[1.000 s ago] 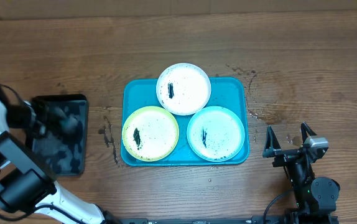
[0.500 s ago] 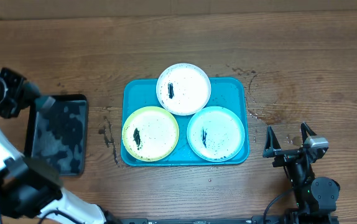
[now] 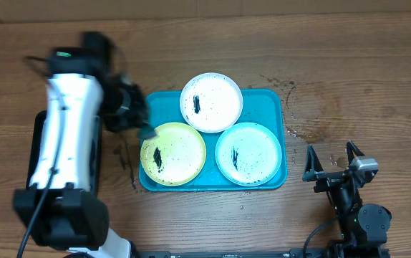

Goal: Clean dirty plates on tray and stack at the side
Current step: 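Carry the sponge over and place it on the yellow plate, then reach the right gripper to the yellow plate rim and grip it, then regrasp the sponge on the yellow plate with the left gripper, then scrub the yellow plate with the sponge while right gripper holds it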

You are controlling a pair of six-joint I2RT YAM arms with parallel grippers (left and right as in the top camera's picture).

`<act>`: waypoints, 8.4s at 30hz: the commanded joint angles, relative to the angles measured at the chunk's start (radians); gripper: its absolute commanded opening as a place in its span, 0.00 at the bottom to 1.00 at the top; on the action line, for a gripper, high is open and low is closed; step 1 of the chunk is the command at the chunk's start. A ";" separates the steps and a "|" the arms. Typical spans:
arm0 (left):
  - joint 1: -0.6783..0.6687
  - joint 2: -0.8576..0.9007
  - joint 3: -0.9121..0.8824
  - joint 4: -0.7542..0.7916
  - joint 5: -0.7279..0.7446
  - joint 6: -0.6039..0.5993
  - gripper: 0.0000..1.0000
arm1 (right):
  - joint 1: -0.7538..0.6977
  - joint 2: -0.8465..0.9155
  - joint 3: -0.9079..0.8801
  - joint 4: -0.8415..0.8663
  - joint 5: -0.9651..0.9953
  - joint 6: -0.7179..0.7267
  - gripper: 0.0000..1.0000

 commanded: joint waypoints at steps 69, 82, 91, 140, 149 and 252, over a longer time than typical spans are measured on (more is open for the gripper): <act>0.185 -0.088 -0.148 0.079 -0.233 -0.159 1.00 | -0.004 0.168 0.404 -0.031 -0.490 0.215 1.00; 0.185 -0.088 -0.148 0.071 -0.225 -0.159 1.00 | 0.020 1.097 1.048 -0.489 -1.244 0.223 0.78; 0.185 -0.088 -0.148 0.067 -0.214 -0.159 1.00 | 0.584 1.428 1.056 -0.473 -0.064 0.575 0.66; 0.076 -0.085 -0.190 0.115 -0.100 -0.021 0.92 | 0.731 2.015 1.381 -0.668 0.024 0.582 0.17; 0.014 -0.084 -0.357 0.259 0.030 0.054 0.73 | 0.731 2.053 1.381 -0.665 0.003 0.576 0.11; -0.253 0.124 -0.481 0.528 -0.548 -0.124 0.04 | 0.731 2.053 1.382 -0.641 -0.063 0.510 0.05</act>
